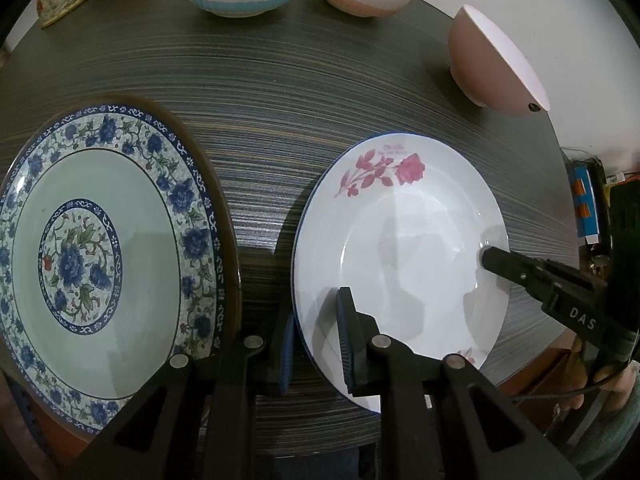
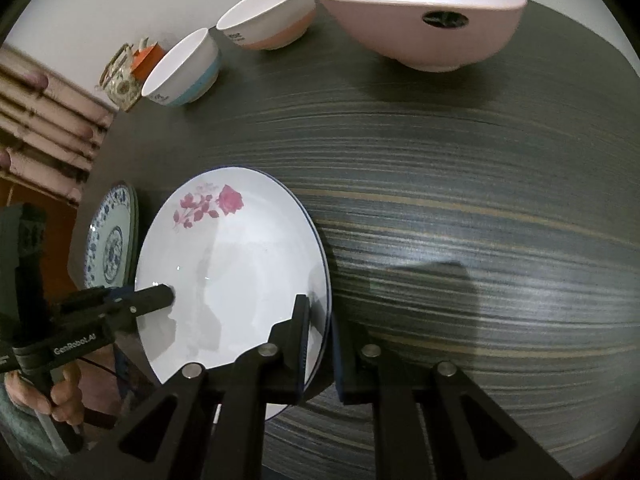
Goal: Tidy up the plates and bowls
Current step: 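Carry the pink-flower plate toward the blue-and-white plate stack with both tools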
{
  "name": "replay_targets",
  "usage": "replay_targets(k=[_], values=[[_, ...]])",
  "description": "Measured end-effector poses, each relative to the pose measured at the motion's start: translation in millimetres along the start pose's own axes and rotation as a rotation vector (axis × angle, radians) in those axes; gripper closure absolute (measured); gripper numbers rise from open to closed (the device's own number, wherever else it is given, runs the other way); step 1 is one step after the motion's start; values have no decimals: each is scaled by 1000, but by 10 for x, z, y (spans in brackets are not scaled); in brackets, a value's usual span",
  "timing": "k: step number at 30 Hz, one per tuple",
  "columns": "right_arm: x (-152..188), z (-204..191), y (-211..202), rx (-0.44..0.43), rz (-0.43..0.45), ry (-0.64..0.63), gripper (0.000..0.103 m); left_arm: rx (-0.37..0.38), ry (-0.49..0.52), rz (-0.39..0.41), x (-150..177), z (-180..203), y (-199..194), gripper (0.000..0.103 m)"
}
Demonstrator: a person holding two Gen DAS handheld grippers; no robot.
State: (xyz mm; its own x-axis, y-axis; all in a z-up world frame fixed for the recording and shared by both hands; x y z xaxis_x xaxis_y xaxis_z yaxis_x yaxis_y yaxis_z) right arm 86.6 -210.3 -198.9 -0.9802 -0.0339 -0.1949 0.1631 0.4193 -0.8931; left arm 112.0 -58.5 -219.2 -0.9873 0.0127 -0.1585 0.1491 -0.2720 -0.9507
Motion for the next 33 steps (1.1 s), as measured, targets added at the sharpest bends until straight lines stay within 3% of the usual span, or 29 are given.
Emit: replay_targets(k=[16,33], values=[[-3,6,-3,15,30,-6,92,-14,1,17,-5,5,-15,89],[30,-5,-155,21,81,14,93,-30,27,60,102,-82,-282,91]])
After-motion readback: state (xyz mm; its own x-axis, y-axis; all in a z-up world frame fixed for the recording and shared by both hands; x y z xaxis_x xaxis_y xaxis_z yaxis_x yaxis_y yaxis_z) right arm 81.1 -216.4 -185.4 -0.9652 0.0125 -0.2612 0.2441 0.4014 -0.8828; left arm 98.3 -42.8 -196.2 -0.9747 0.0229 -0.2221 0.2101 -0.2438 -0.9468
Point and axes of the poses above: each gripper's, at about its wrist camera, not at the fingertips, and y roughly the way its jaws point, z to its right, x to its underside, the point moved 9 cm from there along y, roughly the way its jaws point, and after that the axes turned 3 degrees about -x, right-handed, at the moved point
